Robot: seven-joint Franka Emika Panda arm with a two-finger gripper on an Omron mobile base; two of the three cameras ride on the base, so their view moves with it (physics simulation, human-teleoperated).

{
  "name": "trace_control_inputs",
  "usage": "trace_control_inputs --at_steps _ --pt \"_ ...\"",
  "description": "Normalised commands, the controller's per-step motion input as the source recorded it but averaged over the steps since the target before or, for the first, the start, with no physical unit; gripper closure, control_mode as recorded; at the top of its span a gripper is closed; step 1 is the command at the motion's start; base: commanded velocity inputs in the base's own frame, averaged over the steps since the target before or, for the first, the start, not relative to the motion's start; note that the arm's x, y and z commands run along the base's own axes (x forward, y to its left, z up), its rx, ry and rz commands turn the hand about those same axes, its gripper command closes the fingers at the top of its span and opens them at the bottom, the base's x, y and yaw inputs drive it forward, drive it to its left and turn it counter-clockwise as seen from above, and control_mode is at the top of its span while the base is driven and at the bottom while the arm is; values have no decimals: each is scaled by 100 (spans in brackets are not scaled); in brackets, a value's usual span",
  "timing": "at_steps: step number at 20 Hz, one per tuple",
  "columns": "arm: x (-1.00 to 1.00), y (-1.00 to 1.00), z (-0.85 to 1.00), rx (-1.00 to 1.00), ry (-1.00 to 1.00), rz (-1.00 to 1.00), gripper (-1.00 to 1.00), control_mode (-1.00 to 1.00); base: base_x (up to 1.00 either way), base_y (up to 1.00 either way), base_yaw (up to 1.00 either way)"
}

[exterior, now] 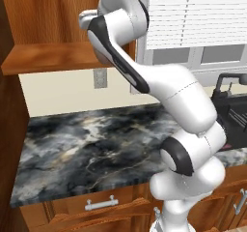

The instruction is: Pick up the sponge and soap dispenser from the sink, and place them back in the cabinet, and close the cabinet door.

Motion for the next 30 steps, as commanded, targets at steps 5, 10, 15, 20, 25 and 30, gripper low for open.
trace_control_inputs --at_steps 5,10,15,20,25,30 --pt "27 3 0 0 0 0 100 -100 0 0 0" --pt "26 1 0 0 0 0 100 -100 0 0 0" --pt "20 2 0 0 0 0 100 -100 0 0 0" --pt "17 2 -2 0 0 0 100 -100 0 0 0" --pt "15 0 -6 0 0 0 100 -100 0 0 0" --pt "1 1 0 0 0 0 100 -100 0 0 0"
